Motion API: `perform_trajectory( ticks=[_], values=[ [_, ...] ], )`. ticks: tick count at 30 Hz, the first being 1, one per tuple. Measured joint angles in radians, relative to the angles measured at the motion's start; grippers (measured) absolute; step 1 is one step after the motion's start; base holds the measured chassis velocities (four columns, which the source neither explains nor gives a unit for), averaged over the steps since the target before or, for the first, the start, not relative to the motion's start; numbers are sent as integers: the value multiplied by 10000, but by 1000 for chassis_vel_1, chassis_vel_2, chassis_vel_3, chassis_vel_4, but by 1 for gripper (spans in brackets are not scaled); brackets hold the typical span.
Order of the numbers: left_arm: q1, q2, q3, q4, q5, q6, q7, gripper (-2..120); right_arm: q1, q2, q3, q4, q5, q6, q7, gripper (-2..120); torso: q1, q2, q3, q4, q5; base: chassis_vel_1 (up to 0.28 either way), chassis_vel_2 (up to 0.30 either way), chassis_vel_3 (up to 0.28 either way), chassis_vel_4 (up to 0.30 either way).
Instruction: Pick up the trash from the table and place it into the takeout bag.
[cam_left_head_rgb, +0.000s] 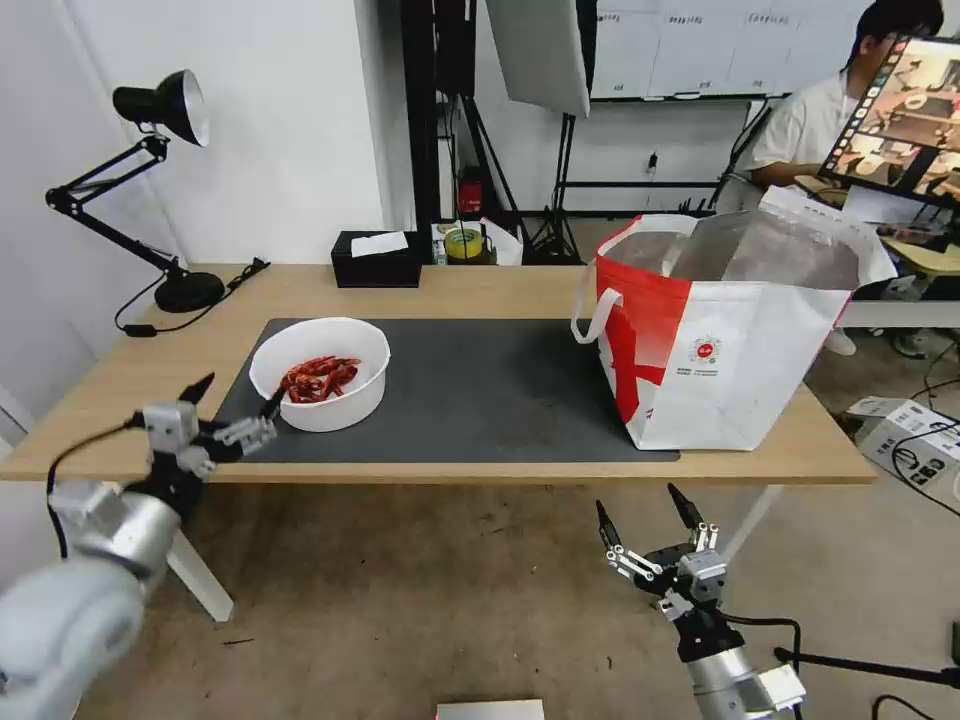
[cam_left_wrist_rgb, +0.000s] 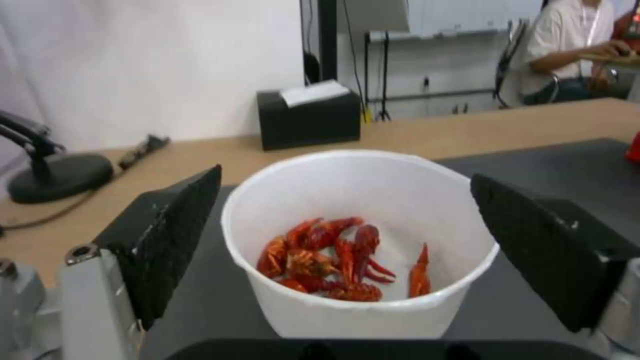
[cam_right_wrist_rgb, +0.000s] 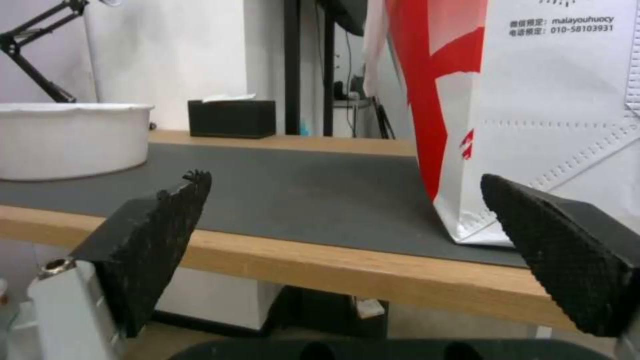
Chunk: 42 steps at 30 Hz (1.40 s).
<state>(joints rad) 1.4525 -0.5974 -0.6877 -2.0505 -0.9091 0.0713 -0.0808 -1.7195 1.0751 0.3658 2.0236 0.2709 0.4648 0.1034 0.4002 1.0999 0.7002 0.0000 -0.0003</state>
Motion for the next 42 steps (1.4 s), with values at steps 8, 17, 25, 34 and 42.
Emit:
perform_trajectory(
  ticks=[8,17,25,34,42],
  values=[
    [-2246,1193,1066,961,-2236,2120,101,100,3,0,-1,2,4,-1,-2,100,0,0,0,-1,4,0,0,0,0],
    [-4193,1536,2134,2346,-3411,3841,-120,100,4,0,-1,2,5,-2,-4,100,-1,0,-1,-1,2,0,0,0,0],
    [-6757,1416,4224,3729,-4601,5591,-195,100,5,-1,-1,2,5,-2,-5,100,-1,0,-1,0,3,0,0,0,0],
    [-8791,911,6043,4689,-4848,6270,-1031,100,4,-1,-1,1,6,-2,-5,100,-1,0,-1,-1,5,0,0,0,0],
    [-9957,399,7066,5351,-5552,6714,-2247,100,5,-1,-1,1,6,-2,-5,100,-1,0,-1,-1,4,0,0,0,0]
  ],
)
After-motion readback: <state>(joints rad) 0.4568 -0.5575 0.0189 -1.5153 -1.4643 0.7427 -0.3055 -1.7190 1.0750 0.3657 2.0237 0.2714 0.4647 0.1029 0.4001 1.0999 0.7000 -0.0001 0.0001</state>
